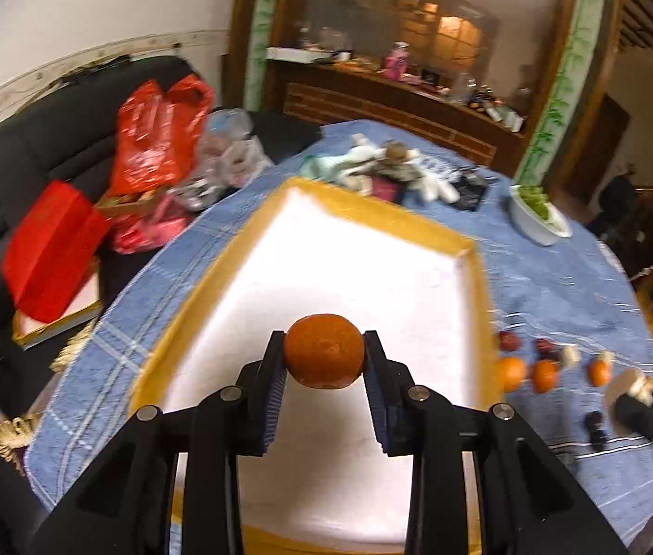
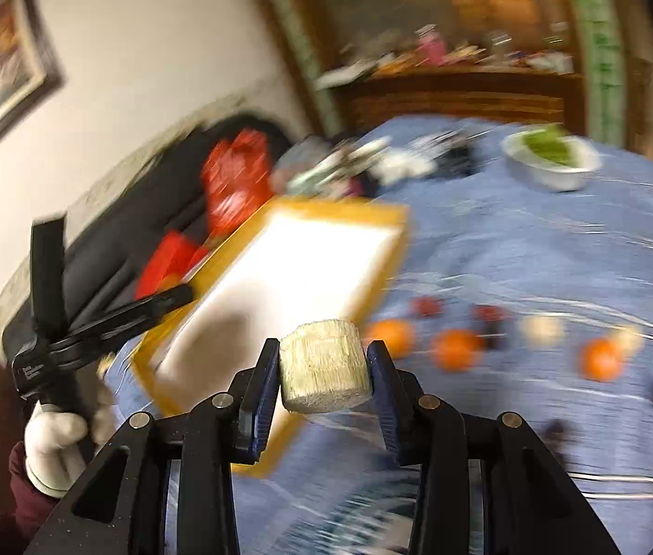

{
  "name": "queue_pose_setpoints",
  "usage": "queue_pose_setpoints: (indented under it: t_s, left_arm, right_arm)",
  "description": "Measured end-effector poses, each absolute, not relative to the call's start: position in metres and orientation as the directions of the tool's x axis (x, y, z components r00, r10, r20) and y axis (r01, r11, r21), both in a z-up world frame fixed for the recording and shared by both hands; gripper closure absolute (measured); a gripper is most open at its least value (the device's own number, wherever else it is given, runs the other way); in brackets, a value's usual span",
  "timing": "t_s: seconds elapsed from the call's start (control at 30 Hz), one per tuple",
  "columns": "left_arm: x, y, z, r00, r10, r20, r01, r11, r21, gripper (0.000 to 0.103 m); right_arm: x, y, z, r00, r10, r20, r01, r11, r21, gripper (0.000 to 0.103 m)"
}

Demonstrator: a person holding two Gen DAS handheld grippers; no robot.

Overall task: Organize fruits
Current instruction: 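Carry both items over the yellow-rimmed tray and open both tools to drop them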

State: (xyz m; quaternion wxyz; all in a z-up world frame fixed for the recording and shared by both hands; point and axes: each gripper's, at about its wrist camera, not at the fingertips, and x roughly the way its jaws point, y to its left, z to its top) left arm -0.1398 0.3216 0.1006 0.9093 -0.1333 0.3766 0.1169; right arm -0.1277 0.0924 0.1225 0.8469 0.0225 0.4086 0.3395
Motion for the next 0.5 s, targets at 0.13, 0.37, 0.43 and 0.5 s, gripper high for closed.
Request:
queue_pose_setpoints:
  t_s: [0.13, 0.37, 0.43, 0.5]
  left_arm:
    - [-0.144, 0.342, 0.084, 0.662, 0.131, -0.738, -0.346, 0.927, -0.146, 0.072]
    - [-0.153, 0.349, 0.084, 0.655, 0.179, -0.734, -0.366, 0.925, -0.102, 0.048]
    - [-0.158, 0.344, 0.090, 0.674, 0.218, -0.706, -0.371, 0.926, -0.068, 0.039]
    - [-0.161, 0.335, 0.098, 0.690, 0.245, -0.681, -0.367, 0.929, -0.037, 0.037]
  right_arm:
    - [-0.124, 0.158, 0.089, 0.359, 0.572, -0.737, -0.599, 0.747, 0.288, 0.061]
    - [-0.120, 0.193, 0.060, 0.349, 0.531, -0.772, -0.600, 0.759, 0.252, 0.044]
    - [-0.124, 0.185, 0.068, 0.378, 0.539, -0.753, -0.590, 0.767, 0.252, 0.035]
    - [-0.129, 0.177, 0.076, 0.402, 0.537, -0.742, -0.581, 0.776, 0.247, 0.036]
